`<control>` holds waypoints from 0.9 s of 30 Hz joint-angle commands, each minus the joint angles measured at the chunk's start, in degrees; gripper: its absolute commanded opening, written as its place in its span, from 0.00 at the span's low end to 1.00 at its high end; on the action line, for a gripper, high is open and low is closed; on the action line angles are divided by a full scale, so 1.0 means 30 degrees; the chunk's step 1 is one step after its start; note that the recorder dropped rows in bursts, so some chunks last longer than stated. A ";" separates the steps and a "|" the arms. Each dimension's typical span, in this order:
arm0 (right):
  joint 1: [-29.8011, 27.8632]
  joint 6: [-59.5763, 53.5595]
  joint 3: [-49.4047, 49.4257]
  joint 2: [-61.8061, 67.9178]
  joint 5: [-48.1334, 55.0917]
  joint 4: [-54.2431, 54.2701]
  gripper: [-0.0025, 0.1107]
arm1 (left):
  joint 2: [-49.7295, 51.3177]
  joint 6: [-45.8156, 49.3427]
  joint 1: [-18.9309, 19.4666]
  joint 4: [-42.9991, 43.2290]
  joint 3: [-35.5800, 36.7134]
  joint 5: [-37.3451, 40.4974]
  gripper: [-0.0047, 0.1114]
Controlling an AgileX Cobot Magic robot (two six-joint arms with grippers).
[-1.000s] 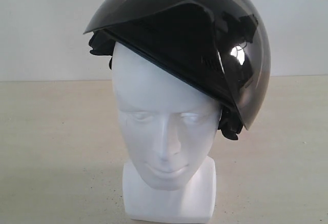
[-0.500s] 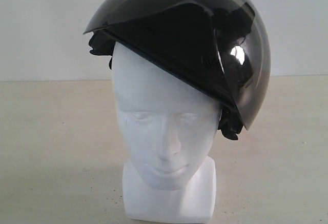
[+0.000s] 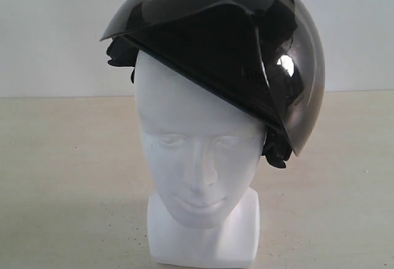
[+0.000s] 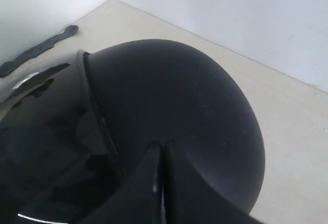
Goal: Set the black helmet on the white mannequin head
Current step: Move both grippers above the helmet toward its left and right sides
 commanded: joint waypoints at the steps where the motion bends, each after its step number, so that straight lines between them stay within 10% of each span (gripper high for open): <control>1: 0.1468 -0.0183 0.0656 0.0178 -0.0609 -0.1510 0.02 | 0.0666 0.2411 -0.0021 -0.1771 -0.0108 0.0113 0.08; 27: 0.1820 -0.0514 0.0830 0.0178 -0.0790 -0.0064 0.02 | 0.5223 0.8872 -0.0602 -0.6922 -0.0181 0.0057 0.08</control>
